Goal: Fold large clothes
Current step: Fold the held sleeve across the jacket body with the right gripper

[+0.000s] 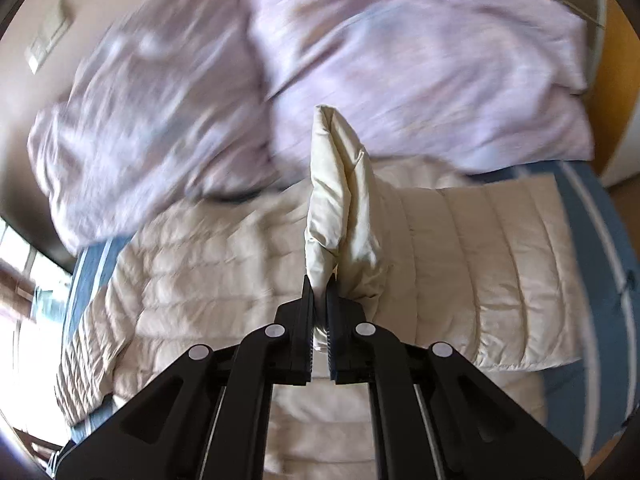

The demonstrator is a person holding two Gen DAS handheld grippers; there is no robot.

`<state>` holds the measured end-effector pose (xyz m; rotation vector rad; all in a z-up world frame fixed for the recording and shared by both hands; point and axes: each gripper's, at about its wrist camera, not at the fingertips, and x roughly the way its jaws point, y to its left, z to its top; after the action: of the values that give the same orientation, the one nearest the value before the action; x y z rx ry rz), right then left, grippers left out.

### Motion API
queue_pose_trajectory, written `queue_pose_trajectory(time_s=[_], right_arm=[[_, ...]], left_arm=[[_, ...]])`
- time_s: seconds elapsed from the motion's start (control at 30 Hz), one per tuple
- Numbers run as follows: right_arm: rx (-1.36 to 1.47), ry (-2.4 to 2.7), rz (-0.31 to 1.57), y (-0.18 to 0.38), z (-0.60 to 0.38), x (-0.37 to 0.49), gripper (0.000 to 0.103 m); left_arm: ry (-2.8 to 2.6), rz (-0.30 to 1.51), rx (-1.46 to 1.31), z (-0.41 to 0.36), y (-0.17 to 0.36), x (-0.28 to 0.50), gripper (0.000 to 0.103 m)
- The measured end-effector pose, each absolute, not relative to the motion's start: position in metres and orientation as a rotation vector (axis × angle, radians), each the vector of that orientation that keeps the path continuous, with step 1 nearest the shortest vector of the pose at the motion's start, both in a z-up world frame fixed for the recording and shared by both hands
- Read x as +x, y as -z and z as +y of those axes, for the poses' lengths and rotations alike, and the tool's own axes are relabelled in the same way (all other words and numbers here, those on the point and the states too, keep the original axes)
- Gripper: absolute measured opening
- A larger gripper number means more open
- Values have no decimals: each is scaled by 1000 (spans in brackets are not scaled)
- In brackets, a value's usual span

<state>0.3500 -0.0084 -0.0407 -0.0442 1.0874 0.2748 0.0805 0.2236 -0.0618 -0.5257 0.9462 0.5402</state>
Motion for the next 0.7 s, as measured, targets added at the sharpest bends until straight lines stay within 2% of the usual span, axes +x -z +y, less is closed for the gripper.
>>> queue_pose_trajectory(time_s=[0.37, 0.43, 0.47, 0.5, 0.7], right_arm=[[-170, -358, 1234, 99, 77, 325, 7], [-174, -399, 1284, 102, 82, 321, 15], [-157, -423, 1287, 99, 81, 320, 28], [-137, -439, 1271, 93, 79, 319, 37], [-29, -403, 1148, 64, 60, 333, 37]], left_arm=[[-581, 946, -556, 272, 72, 60, 101], [-588, 943, -555, 279, 71, 59, 101], [-597, 942, -551, 283, 71, 59, 101], [-613, 942, -548, 289, 72, 58, 101], [-674, 939, -578, 320, 77, 48, 101]])
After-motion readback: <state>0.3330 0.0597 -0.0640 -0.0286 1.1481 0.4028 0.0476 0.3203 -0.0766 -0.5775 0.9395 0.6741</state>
